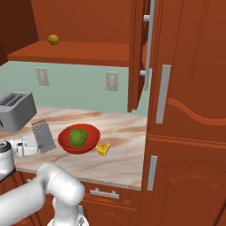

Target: Pick the cheese from the fridge and the cheese grater from the cabinet and place them next to the salad bowl.

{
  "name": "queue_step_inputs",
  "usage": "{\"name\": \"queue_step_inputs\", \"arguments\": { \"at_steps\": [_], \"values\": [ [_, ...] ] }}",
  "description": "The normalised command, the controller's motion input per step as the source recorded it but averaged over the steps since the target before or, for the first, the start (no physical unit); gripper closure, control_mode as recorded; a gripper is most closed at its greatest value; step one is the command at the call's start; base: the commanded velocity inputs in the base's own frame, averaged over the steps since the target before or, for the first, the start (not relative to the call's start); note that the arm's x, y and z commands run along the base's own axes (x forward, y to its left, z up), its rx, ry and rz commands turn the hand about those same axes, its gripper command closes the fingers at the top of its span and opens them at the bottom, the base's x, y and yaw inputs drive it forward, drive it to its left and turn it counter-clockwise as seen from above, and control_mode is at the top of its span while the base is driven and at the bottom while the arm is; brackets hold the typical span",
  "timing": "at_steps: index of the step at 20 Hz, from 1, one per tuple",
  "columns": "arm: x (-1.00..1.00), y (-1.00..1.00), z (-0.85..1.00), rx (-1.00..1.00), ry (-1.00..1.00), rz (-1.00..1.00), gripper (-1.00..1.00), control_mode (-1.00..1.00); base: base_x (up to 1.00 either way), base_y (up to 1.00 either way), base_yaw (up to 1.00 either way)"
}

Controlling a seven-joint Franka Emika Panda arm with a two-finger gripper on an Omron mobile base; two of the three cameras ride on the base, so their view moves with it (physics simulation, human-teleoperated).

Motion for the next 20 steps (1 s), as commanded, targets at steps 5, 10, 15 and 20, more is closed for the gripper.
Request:
{"name": "queue_step_inputs", "arguments": {
  "at_steps": [5, 10, 15, 20],
  "values": [
    [-0.06, 0.0, -0.05, 0.0, -0.14, 0.0, -1.0, -1.0, 0.0, 0.0, 0.0],
    [-0.01, 0.0, 0.0, 0.04, -0.13, 0.0, -1.0, -1.0, 0.0, 0.0, 0.0],
    [0.0, 0.02, 0.0, 0.11, -0.01, 0.0, -1.0, -1.0, 0.0, 0.0, 0.0],
    [0.0, 0.21, 0.0, 0.11, 0.05, 0.0, -1.0, -1.0, 0.0, 0.0, 0.0]
  ]
}}
